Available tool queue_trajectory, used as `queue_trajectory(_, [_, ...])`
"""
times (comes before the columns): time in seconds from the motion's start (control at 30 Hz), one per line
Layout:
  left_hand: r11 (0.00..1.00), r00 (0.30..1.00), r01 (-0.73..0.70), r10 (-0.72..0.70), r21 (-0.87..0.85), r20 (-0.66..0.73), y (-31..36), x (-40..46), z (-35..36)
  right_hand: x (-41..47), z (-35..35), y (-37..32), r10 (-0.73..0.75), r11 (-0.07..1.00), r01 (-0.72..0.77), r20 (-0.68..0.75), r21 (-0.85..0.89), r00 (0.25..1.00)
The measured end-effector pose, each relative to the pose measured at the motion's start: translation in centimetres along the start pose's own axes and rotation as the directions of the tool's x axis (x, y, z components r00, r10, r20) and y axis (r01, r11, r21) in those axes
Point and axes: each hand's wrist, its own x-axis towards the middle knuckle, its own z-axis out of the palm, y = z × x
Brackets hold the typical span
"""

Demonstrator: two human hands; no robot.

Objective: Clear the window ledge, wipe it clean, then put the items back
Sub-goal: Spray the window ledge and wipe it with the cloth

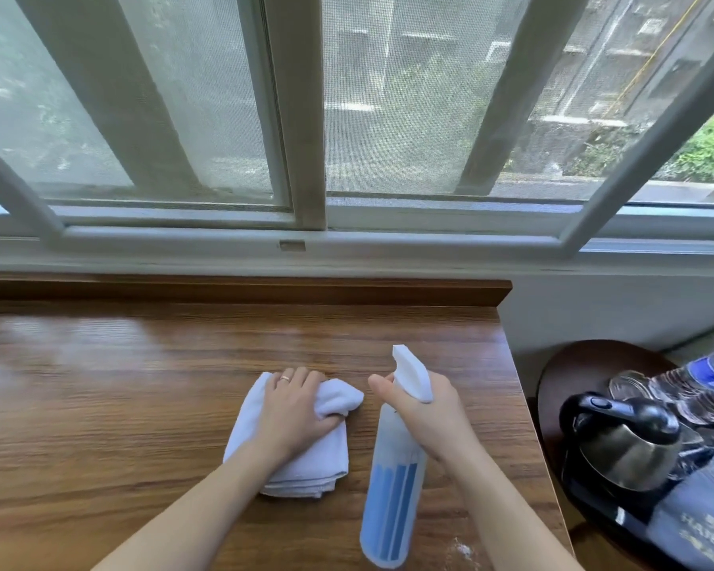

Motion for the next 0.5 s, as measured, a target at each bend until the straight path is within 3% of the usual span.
queue_trajectory(0.5, [0.986, 0.976, 0.147, -0.157, 0.075, 0.152, -0.5, 12.1, 0.5, 1.0, -1.1, 0.5, 0.027, 1.0, -0.027, 0.024, -0.001, 0.999])
